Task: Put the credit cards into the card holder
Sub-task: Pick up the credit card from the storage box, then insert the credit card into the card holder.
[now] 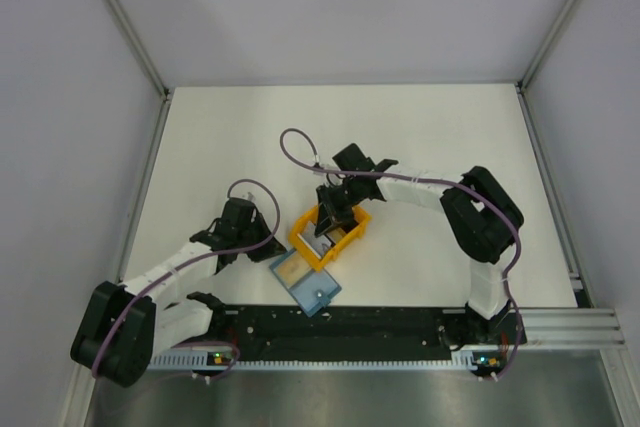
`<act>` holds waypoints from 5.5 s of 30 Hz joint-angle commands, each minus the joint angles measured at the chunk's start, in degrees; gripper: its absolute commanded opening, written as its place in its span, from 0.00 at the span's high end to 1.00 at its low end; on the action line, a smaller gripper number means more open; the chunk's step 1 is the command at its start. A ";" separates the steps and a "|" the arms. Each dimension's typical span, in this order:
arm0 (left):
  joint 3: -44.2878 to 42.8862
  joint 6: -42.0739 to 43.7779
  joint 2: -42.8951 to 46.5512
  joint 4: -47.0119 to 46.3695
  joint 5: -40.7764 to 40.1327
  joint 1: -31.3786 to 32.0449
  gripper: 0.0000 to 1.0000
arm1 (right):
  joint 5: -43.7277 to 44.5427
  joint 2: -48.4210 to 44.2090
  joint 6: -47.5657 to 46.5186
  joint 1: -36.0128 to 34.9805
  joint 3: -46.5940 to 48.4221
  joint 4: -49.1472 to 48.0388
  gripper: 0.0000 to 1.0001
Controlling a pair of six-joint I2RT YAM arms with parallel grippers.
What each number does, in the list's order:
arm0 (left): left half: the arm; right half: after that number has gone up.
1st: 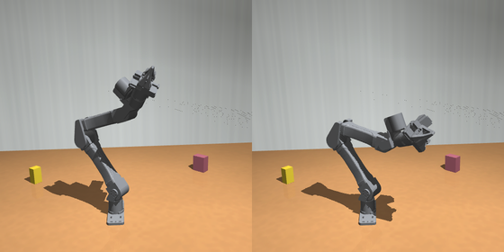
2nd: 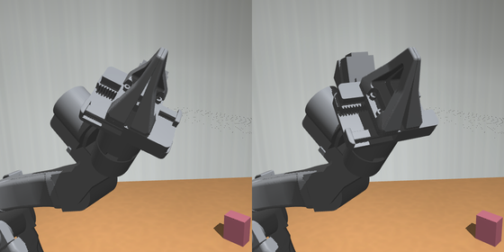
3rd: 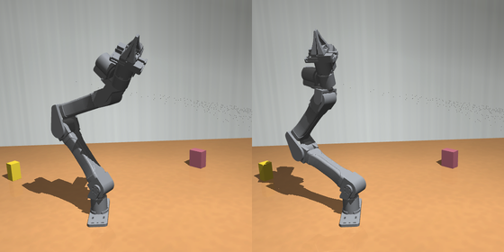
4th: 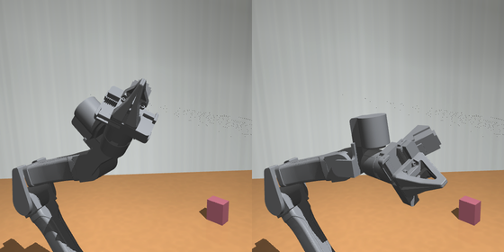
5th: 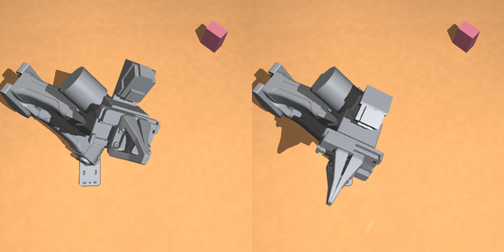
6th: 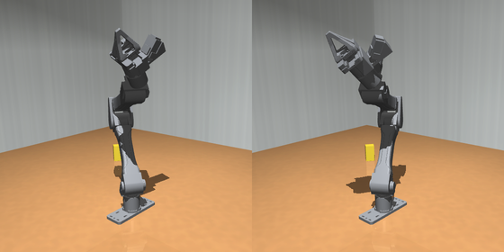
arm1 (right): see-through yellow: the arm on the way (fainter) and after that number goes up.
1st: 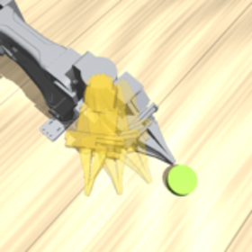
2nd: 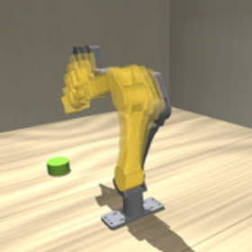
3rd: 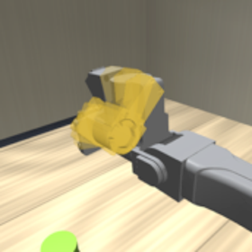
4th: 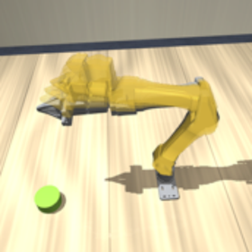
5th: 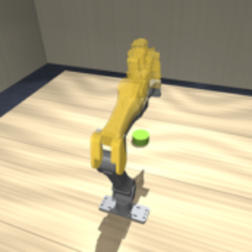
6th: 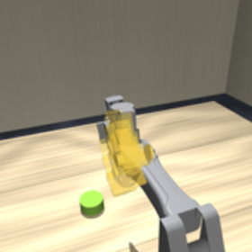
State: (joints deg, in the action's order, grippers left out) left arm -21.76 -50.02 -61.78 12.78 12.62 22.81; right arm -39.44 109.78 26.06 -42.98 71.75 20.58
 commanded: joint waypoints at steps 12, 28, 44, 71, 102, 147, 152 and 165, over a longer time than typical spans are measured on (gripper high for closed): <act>-1.88 0.45 -0.01 -1.44 0.47 0.04 1.00 | 15.95 -9.04 -0.93 -0.52 0.15 -0.72 1.00; -2.32 0.98 1.13 -0.12 0.30 0.04 1.00 | 38.38 -15.29 -8.57 7.38 -7.58 4.12 1.00; -1.36 5.28 1.57 -3.28 8.55 0.04 0.59 | 40.06 -16.61 -15.25 17.23 -3.81 7.63 1.00; -1.88 11.17 -2.20 1.37 4.35 2.33 0.39 | 22.74 -19.34 -10.16 17.23 -3.54 7.72 1.00; -2.33 14.60 -3.17 -3.54 18.31 2.94 0.73 | 15.63 -27.16 -9.63 17.14 -6.44 7.46 1.00; -18.68 25.50 -12.32 4.11 12.42 2.50 0.80 | -2.22 -22.59 -20.79 8.00 -12.77 -2.38 1.00; -15.07 23.92 -11.17 0.94 16.99 2.42 0.84 | 2.34 -21.63 -15.62 8.00 -12.77 -2.74 1.00; -9.45 12.86 -4.24 -0.38 9.19 2.59 1.00 | 10.69 -23.02 3.89 5.37 -20.06 -10.99 1.00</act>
State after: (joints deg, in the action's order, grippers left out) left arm -33.82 -30.37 -70.83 15.25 26.65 25.50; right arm -32.16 88.18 22.00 -36.38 54.52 16.01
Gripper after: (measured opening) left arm 0.011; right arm 0.005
